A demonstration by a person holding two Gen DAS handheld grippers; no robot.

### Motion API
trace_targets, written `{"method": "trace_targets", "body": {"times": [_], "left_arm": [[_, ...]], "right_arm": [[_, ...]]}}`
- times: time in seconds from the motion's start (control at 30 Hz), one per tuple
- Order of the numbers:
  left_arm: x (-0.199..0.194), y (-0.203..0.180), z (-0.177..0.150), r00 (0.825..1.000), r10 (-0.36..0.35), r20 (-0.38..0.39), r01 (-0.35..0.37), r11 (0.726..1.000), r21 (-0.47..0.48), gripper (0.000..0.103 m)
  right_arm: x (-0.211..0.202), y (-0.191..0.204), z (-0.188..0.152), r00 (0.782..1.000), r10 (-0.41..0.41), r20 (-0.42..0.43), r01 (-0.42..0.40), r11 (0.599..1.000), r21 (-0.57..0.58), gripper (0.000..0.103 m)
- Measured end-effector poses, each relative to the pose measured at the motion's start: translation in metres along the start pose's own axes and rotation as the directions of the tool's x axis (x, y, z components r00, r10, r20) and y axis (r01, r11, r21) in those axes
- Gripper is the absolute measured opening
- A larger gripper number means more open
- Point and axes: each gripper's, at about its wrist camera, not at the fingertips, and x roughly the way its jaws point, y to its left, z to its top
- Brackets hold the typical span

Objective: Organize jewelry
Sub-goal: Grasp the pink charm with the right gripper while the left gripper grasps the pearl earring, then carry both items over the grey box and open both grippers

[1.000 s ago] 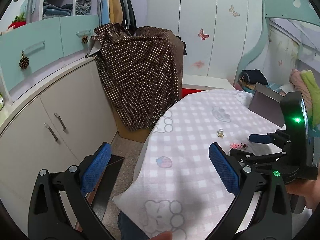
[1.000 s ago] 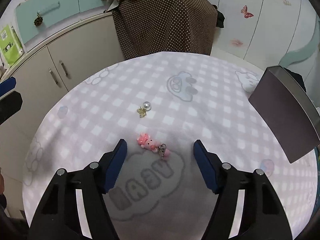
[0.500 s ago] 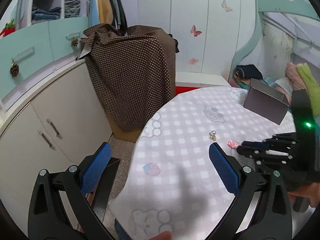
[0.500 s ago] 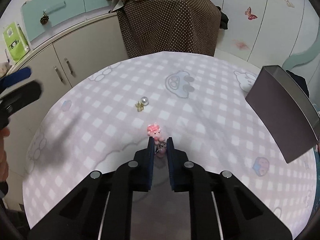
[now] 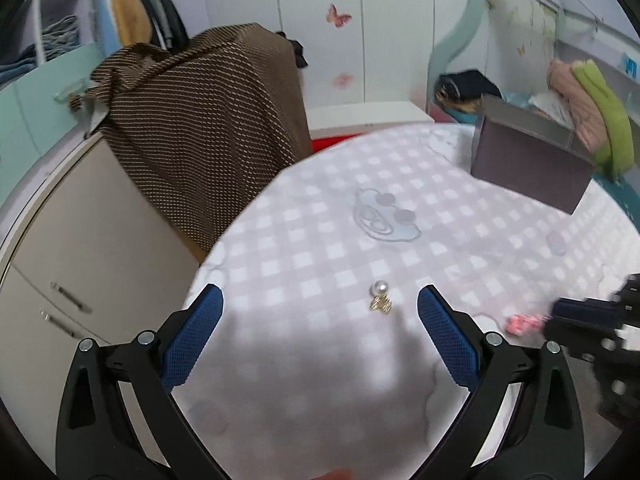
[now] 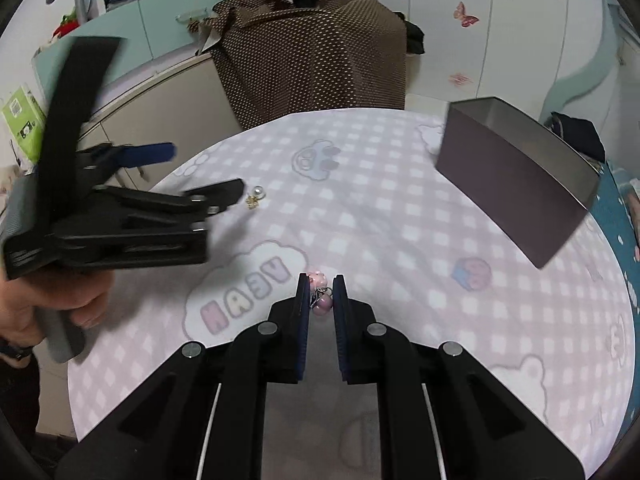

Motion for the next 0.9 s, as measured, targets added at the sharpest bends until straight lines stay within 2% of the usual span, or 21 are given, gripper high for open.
{"method": "trace_targets", "body": {"times": [0.1,0.13,0.17,0.3,0.33,0.37,0.43,0.63,0.9], "left_arm": [[0.016,-0.009,0.004,0.999,0.001,-0.038,0.000,1.000,0.024,0.097],[0.019,-0.010,0.005,0.999,-0.008,-0.052,0.009,1.000,0.026,0.090],[0.021,-0.011,0.005,0.998,-0.017,-0.058,0.018,1.000,0.025,0.067],[0.025,-0.014,0.003,0.990,-0.112,-0.091,0.112,0.994,-0.002,0.032],[0.024,-0.016,0.003,0.987,-0.129,-0.094,0.130,0.992,0.002,0.016],[0.022,-0.020,0.003,0.986,-0.135,-0.097,0.136,0.991,0.009,0.010],[0.018,-0.022,0.001,0.982,-0.165,-0.098,0.166,0.986,0.002,0.010],[-0.008,-0.023,-0.001,0.980,-0.193,-0.051,0.193,0.981,-0.010,0.010],[-0.052,-0.031,0.028,0.973,-0.231,0.027,0.230,0.973,0.027,0.010]], "right_arm": [[-0.003,-0.008,-0.005,1.000,-0.005,-0.004,0.005,1.000,0.016,0.010],[-0.003,-0.011,-0.007,1.000,-0.006,-0.005,0.006,1.000,0.024,0.010],[-0.004,-0.014,-0.009,1.000,-0.005,-0.005,0.006,0.999,0.032,0.010],[-0.011,-0.021,-0.014,1.000,0.002,0.000,-0.002,0.999,0.053,0.010],[-0.012,-0.023,-0.015,1.000,0.002,0.002,-0.002,0.998,0.055,0.010],[-0.014,-0.024,-0.015,1.000,0.003,0.003,-0.003,0.998,0.057,0.010],[-0.020,-0.027,-0.016,1.000,0.010,0.012,-0.011,0.998,0.069,0.010],[-0.042,-0.031,-0.011,0.999,-0.008,0.033,0.006,0.998,0.055,0.010],[-0.075,-0.041,0.007,0.996,-0.050,0.080,0.048,0.998,0.029,0.010]]}}
